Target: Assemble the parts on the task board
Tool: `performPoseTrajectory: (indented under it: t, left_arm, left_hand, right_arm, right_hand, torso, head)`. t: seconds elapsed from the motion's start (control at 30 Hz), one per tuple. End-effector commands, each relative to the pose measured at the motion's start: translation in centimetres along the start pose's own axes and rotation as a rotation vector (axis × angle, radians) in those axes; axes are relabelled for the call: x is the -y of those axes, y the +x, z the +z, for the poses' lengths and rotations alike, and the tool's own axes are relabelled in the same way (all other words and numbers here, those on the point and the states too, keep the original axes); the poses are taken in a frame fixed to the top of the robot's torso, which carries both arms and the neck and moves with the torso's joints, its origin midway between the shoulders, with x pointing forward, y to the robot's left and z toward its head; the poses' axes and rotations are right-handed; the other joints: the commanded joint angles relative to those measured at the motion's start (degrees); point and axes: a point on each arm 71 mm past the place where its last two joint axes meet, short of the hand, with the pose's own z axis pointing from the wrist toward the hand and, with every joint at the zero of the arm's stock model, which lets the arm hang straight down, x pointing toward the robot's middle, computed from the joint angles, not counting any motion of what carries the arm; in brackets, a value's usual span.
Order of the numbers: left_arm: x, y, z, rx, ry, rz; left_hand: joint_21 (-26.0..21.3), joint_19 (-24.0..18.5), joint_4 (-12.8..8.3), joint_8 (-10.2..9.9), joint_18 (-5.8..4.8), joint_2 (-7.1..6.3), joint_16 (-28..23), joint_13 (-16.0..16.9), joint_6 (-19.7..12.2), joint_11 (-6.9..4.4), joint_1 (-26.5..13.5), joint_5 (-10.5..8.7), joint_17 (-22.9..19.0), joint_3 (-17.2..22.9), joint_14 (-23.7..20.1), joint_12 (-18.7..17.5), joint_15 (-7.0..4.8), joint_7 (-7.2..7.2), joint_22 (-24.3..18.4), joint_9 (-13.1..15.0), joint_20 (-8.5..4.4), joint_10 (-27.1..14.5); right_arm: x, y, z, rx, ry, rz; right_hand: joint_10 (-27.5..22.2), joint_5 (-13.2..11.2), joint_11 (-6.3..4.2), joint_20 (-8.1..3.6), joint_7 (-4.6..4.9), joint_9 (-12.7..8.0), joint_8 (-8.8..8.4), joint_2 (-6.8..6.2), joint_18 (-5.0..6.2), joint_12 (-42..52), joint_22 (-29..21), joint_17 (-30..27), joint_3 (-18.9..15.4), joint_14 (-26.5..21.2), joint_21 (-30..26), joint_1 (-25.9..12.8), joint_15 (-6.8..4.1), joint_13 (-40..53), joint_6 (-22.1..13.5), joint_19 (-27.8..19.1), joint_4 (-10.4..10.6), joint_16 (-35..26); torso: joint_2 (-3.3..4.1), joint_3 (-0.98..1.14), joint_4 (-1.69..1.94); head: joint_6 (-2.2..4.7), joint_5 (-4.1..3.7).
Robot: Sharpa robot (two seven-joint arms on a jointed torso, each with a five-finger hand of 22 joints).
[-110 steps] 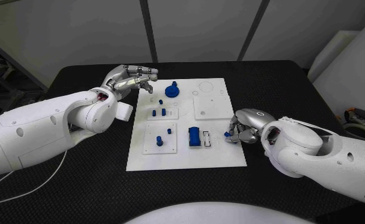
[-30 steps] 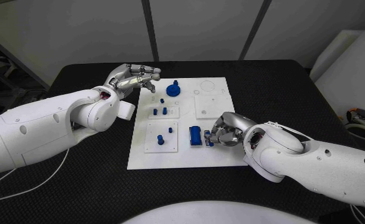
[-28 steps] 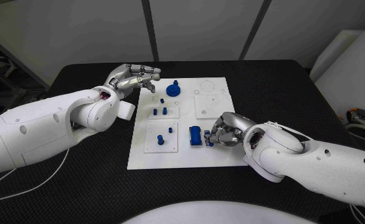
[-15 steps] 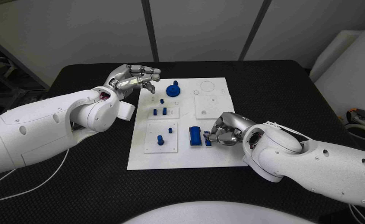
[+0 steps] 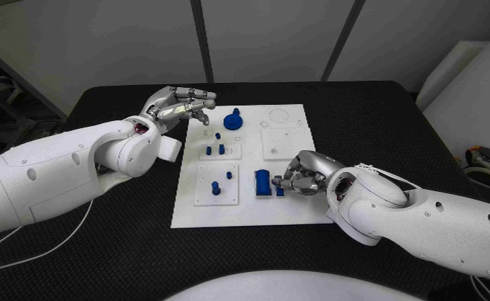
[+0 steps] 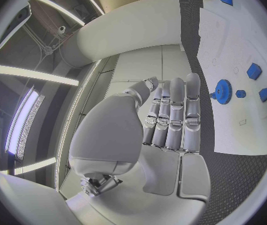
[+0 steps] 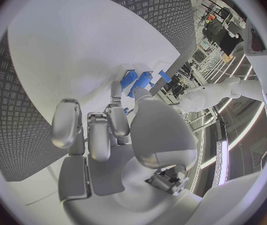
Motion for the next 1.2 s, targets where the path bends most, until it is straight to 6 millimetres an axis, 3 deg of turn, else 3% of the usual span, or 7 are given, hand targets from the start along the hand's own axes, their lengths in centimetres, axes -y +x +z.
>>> performPoseTrajectory:
  t: [0.03, 0.23, 0.43, 0.6, 1.2]
  left_arm:
    - [0.1, 0.1, 0.0, -0.011, 0.003, -0.004]
    - [0.1, 0.1, 0.0, -0.010, 0.003, -0.004]
    - [0.1, 0.1, 0.0, -0.010, 0.004, -0.004]
    - [0.1, 0.0, 0.0, -0.009, 0.003, -0.004]
    - [0.0, 0.1, 0.1, -0.010, 0.001, -0.004]
  left_hand:
    - [-0.3, -0.4, 0.1, 0.2, 0.33, 0.37, -0.1, 0.1, 0.0, 0.01, -0.2, -0.05, -0.1, -0.4, -0.6, 0.3, -0.03, -0.18, -0.1, 0.0, 0.17, -0.7]
    - [-0.3, -0.4, 0.1, 0.2, 0.33, 0.37, -0.1, 0.1, 0.0, 0.01, -0.2, -0.05, -0.1, -0.4, -0.6, 0.3, -0.03, -0.18, -0.1, 0.0, 0.17, -0.7]
    - [-0.3, -0.4, 0.1, 0.2, 0.33, 0.37, -0.1, 0.1, 0.0, 0.01, -0.2, -0.05, -0.1, -0.4, -0.6, 0.3, -0.03, -0.18, -0.1, 0.0, 0.17, -0.7]
    - [-0.3, -0.4, 0.1, 0.2, 0.33, 0.37, -0.1, 0.1, 0.0, 0.01, -0.2, -0.05, -0.1, -0.4, -0.6, 0.3, -0.03, -0.18, -0.1, 0.0, 0.17, -0.7]
    - [-0.3, -0.4, 0.1, 0.2, 0.33, 0.37, -0.1, 0.1, 0.0, 0.01, -0.2, -0.05, -0.1, -0.4, -0.6, 0.3, -0.03, -0.18, -0.1, 0.0, 0.17, -0.7]
  right_arm:
    - [-0.1, -0.2, -0.2, 0.013, -0.028, -0.001]
    - [0.3, -0.6, -0.9, 0.008, -0.072, -0.007]
    - [0.5, -0.7, -1.3, -0.003, -0.095, -0.016]
    - [0.8, -0.7, -1.4, -0.009, -0.100, -0.022]
    - [1.2, -0.4, -0.1, -0.022, -0.069, -0.047]
  right_hand:
    - [0.4, -2.2, -0.07, -0.06, -0.01, 0.3, 0.42, -0.29, -0.79, -0.1, 0.0, 11.6, -0.3, 5.1, -0.1, 1.9, -0.38, 1.7, -0.4, 0.1, -0.5, 0.1]
    - [0.0, -10.7, 0.02, -0.02, 0.12, 0.9, 0.75, -1.13, -0.73, -0.8, -0.3, 11.5, -1.1, 5.1, -0.4, 7.6, -0.30, 1.4, -0.8, -0.2, -1.9, 0.0]
    - [-0.1, -15.2, 0.16, 0.10, 0.27, 1.2, 0.91, -1.32, -0.71, -1.1, -0.4, 11.4, -2.2, 5.1, -0.6, 9.5, -0.17, 1.4, -1.0, -0.3, -2.2, 0.0]
    - [-0.1, -16.4, 0.21, 0.14, 0.33, 1.3, 0.97, -1.29, -0.68, -1.2, -0.4, 11.4, -2.7, 5.0, -0.7, 9.8, -0.13, 1.3, -1.0, -0.3, -2.1, 0.0]
    - [0.0, -16.6, 0.17, 0.17, 0.24, 1.5, 1.09, -0.51, -0.69, -0.8, -0.4, 11.4, -2.9, 5.1, -0.6, 10.5, -0.14, 1.6, -1.0, -0.3, -2.1, 0.0]
  torso:
    - [-0.03, 0.02, -0.02]
    - [-0.07, 0.02, -0.09]
    - [-0.03, 0.02, -0.09]
    - [0.02, 0.04, -0.07]
    - [0.14, 0.03, 0.04]
  head:
    - [0.10, 0.01]
    - [0.15, 0.10]
    - [0.27, 0.03]
    - [0.31, -0.09]
    - [0.13, -0.09]
